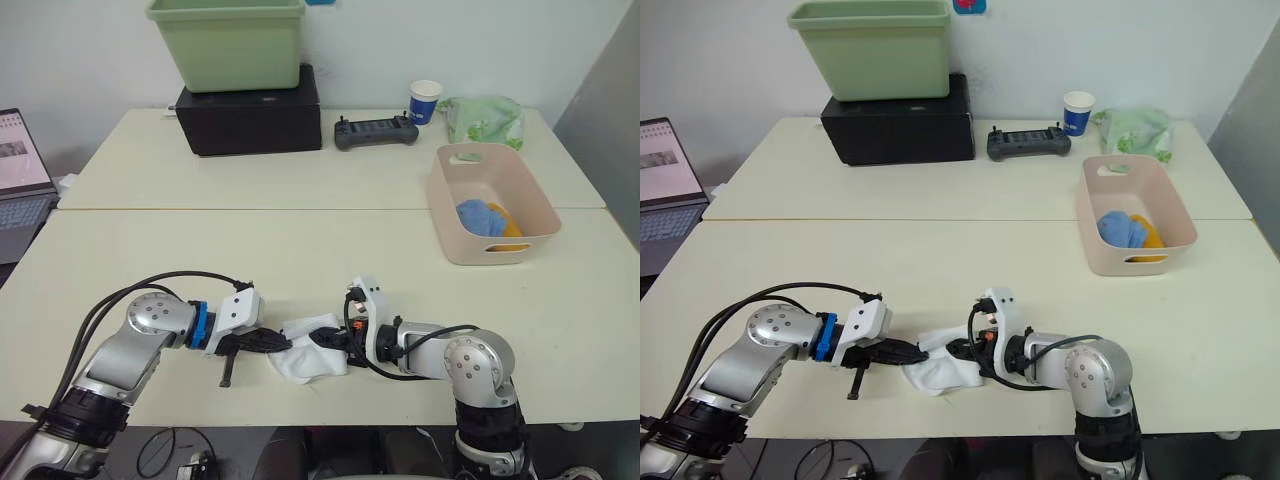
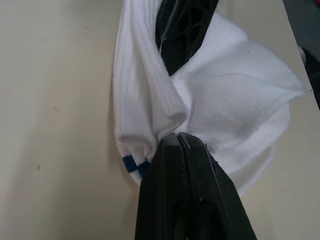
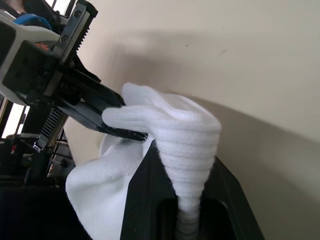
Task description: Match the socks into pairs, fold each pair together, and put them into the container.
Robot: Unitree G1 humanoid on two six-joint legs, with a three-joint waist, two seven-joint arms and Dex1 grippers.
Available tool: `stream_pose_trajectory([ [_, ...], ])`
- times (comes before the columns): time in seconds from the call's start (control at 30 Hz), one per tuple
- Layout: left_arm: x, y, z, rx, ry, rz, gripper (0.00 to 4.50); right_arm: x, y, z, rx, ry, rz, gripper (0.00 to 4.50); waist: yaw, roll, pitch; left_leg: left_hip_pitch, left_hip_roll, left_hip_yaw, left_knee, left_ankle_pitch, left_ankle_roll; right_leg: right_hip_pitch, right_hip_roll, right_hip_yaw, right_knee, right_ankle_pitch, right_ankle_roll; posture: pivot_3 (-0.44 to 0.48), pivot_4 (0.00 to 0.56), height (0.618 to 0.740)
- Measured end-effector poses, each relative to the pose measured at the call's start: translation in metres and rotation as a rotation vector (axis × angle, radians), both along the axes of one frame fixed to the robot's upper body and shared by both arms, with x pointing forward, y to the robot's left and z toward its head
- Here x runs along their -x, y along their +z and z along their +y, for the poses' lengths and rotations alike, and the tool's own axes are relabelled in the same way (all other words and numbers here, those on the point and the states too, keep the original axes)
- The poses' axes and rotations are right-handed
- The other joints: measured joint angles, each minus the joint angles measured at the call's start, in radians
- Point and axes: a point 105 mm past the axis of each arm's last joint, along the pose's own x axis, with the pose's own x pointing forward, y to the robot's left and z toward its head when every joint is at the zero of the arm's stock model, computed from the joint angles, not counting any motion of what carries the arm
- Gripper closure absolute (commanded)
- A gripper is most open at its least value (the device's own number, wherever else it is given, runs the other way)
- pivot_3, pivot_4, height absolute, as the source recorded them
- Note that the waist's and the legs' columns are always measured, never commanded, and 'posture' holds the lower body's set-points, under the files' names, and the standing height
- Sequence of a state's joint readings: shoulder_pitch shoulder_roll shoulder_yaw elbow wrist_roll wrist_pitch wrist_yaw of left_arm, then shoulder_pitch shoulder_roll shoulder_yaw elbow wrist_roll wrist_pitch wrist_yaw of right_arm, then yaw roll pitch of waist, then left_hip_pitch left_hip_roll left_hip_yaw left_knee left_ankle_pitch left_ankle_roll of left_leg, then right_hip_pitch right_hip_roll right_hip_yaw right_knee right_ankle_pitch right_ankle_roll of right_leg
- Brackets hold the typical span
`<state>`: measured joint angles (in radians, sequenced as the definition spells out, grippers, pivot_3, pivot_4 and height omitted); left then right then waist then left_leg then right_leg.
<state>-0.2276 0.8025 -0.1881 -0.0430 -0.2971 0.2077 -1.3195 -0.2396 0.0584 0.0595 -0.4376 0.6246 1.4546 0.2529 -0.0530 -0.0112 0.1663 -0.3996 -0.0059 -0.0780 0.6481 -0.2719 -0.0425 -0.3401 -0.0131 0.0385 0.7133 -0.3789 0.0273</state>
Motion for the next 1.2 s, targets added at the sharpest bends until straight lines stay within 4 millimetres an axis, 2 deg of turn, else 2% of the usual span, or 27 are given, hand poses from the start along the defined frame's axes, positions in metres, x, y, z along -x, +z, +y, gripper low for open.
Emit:
stream_pose_trajectory([
  [0.07,-0.007,0.007,-0.009,0.050,0.021,0.016,4.50,0.003,0.002,-0.013,0.036,-0.018,-0.045,4.47,0.006,-0.001,0.000,-0.001,-0.001,0.000,0.001,0.000,0.000,-0.001,-0.001,0.000,0.000,0.000,0.000,0.000,0.150,0.725],
  [0.13,-0.018,0.023,-0.023,0.113,0.039,0.020,4.50,0.009,0.004,-0.029,0.073,-0.039,-0.097,4.47,0.012,-0.003,0.001,-0.002,-0.001,0.000,0.002,0.000,0.000,-0.001,-0.002,0.000,-0.001,0.000,0.000,0.000,0.150,0.725],
  [0.23,-0.032,0.062,-0.054,0.213,0.006,-0.049,4.50,0.017,0.011,-0.055,0.132,-0.082,-0.184,4.47,0.015,-0.004,0.002,-0.003,-0.002,0.001,0.002,0.000,0.000,0.000,-0.002,0.000,-0.001,0.000,0.000,0.000,0.150,0.725],
  [0.4,-0.045,0.108,-0.101,0.320,-0.038,-0.162,2.96,0.027,0.027,-0.083,0.155,-0.177,-0.303,4.50,0.003,-0.004,0.002,-0.002,0.000,0.002,0.002,0.000,0.000,0.000,0.001,0.001,-0.001,0.000,0.000,0.000,0.150,0.725],
  [0.5,-0.050,0.119,-0.119,0.318,-0.044,-0.208,2.01,0.034,0.032,-0.094,0.198,-0.194,-0.356,4.50,0.000,-0.005,0.002,-0.001,0.000,0.002,0.002,0.000,0.000,0.001,0.001,0.001,-0.001,0.000,0.000,0.000,0.150,0.725],
  [0.6,-0.056,0.127,-0.140,0.325,-0.048,-0.247,1.05,0.034,0.035,-0.115,0.271,-0.231,-0.413,4.50,0.005,-0.007,0.004,-0.001,-0.001,0.003,0.004,0.000,0.000,0.003,0.001,0.002,-0.001,0.000,0.000,0.000,0.150,0.725],
  [0.7,-0.056,0.130,-0.149,0.337,-0.054,-0.252,0.06,0.019,0.067,-0.144,0.304,-0.358,-0.573,4.50,-0.001,-0.008,0.005,-0.001,-0.001,0.004,0.007,0.000,0.000,0.003,0.001,0.003,-0.001,0.000,0.000,0.000,0.150,0.725],
  [0.83,-0.058,0.129,-0.148,0.330,-0.052,-0.238,0.03,0.008,0.118,-0.185,0.442,-0.454,-0.794,4.50,0.003,-0.008,0.006,-0.002,-0.001,0.003,0.008,0.000,0.000,0.004,0.002,0.002,-0.001,0.000,0.000,0.000,0.150,0.725],
  [1.0,-0.058,0.138,-0.151,0.330,-0.083,-0.236,0.03,-0.013,0.180,-0.210,0.641,-0.483,-1.061,4.50,0.007,-0.010,0.011,-0.002,-0.001,0.004,0.010,0.000,0.000,0.004,0.003,0.002,-0.002,0.000,0.000,0.000,0.150,0.725],
  [1.1,-0.057,0.141,-0.154,0.334,-0.099,-0.235,0.03,-0.033,0.191,-0.224,0.892,-0.435,-1.190,4.50,0.014,-0.012,0.012,-0.003,-0.001,0.004,0.011,0.000,0.000,0.005,0.003,0.002,-0.003,0.000,0.000,0.000,0.150,0.725],
  [1.2,-0.058,0.141,-0.156,0.339,-0.101,-0.226,0.03,-0.060,0.182,-0.239,1.141,-0.337,-1.274,4.50,0.017,-0.013,0.014,-0.004,-0.001,0.005,0.013,0.000,0.000,0.004,0.002,0.003,-0.003,0.000,0.000,0.000,0.150,0.725],
])
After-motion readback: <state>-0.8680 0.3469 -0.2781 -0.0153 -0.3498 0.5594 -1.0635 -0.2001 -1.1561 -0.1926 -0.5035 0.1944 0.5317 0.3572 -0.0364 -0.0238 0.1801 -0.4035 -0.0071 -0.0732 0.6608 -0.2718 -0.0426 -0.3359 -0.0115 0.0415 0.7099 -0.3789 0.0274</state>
